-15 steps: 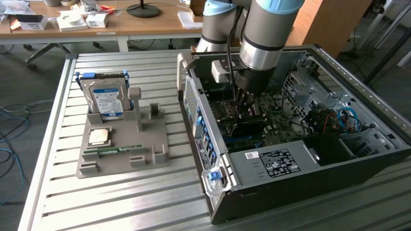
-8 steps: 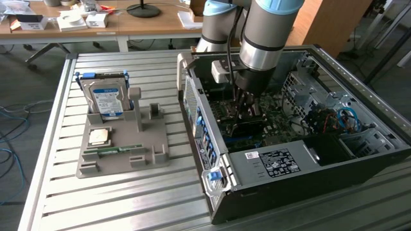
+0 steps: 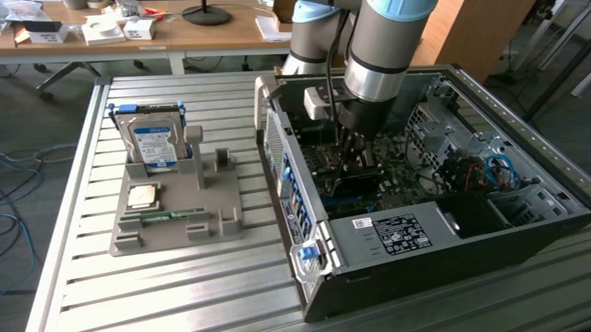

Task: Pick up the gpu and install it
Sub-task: 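Press down on the gpu until it lock into place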

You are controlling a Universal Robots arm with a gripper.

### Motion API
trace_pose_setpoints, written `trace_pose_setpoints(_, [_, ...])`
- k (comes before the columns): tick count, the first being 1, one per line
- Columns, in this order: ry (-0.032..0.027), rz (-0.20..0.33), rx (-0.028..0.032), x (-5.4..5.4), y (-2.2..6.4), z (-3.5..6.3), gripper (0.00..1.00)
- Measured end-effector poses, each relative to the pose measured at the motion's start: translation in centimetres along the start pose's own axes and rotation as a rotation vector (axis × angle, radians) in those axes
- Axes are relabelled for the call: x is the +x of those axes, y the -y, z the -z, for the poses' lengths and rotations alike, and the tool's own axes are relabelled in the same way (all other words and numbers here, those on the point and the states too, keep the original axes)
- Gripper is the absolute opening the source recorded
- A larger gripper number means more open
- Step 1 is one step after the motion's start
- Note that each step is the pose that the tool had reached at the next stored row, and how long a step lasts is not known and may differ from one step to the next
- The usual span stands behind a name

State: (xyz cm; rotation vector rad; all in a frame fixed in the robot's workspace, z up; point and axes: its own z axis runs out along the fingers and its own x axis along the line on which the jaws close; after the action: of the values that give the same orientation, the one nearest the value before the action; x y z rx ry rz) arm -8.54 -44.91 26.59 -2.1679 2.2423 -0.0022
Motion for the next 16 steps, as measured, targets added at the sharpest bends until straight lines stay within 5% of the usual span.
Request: trace_pose_setpoints(16, [0.0009, 0.0, 0.0005, -0.01, 0.0, -0.26, 0.11])
